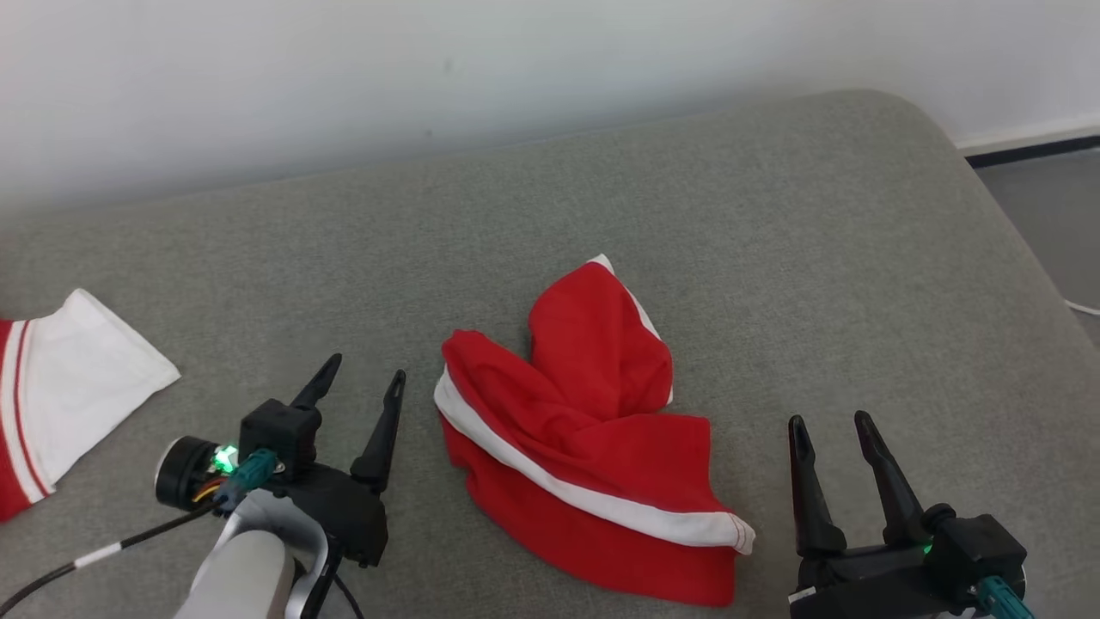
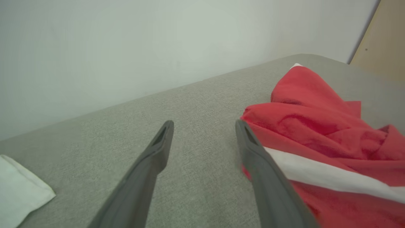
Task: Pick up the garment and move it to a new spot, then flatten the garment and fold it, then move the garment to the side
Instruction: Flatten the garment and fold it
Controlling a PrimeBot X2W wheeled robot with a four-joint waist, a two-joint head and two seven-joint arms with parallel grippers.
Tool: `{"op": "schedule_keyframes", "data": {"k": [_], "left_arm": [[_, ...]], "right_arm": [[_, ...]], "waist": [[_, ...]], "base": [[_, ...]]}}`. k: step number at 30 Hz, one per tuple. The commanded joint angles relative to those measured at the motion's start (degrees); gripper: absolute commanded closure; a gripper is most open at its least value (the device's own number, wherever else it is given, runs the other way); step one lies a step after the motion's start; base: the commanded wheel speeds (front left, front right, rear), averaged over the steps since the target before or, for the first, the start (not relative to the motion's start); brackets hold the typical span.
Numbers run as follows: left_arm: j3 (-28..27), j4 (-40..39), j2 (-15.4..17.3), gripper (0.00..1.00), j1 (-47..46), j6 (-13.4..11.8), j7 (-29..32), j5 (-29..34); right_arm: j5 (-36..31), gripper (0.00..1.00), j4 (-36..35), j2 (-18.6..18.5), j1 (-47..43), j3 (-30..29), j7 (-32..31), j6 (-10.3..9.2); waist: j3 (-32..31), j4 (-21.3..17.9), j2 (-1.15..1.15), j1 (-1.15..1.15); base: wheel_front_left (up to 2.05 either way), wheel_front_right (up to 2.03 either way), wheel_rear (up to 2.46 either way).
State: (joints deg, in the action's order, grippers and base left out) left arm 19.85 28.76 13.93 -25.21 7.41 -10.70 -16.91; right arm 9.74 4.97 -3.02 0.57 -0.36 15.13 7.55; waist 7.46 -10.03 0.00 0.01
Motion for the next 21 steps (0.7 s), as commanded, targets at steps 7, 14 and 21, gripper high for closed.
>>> {"op": "schedule_keyframes", "data": {"k": [7, 14, 21], "left_arm": [[8.37, 9.5, 0.01, 0.0, -5.72, 0.05, -0.38, -4.61], [14.27, 19.1, -1.27, 0.0, -8.98, 0.02, -0.21, -8.05], [17.18, 23.93, -2.56, 1.0, -10.93, -0.01, -2.78, -10.62]], "right_arm": [[0.15, 0.0, 0.38, 0.25, 1.04, 0.17, 0.02, -0.13], [-0.05, 0.0, 0.64, 0.24, 1.17, 0.37, 0.02, -0.13], [-0.44, 0.0, 0.34, 0.21, 0.1, -0.28, 0.02, -0.13]], "waist": [[2.64, -4.47, 0.0, -0.01], [2.35, -5.22, 0.0, -0.01], [1.0, -4.1, 0.0, -0.01]], "base": [[0.0, 0.0, 0.0], [0.0, 0.0, 0.0], [0.0, 0.0, 0.0]]}}
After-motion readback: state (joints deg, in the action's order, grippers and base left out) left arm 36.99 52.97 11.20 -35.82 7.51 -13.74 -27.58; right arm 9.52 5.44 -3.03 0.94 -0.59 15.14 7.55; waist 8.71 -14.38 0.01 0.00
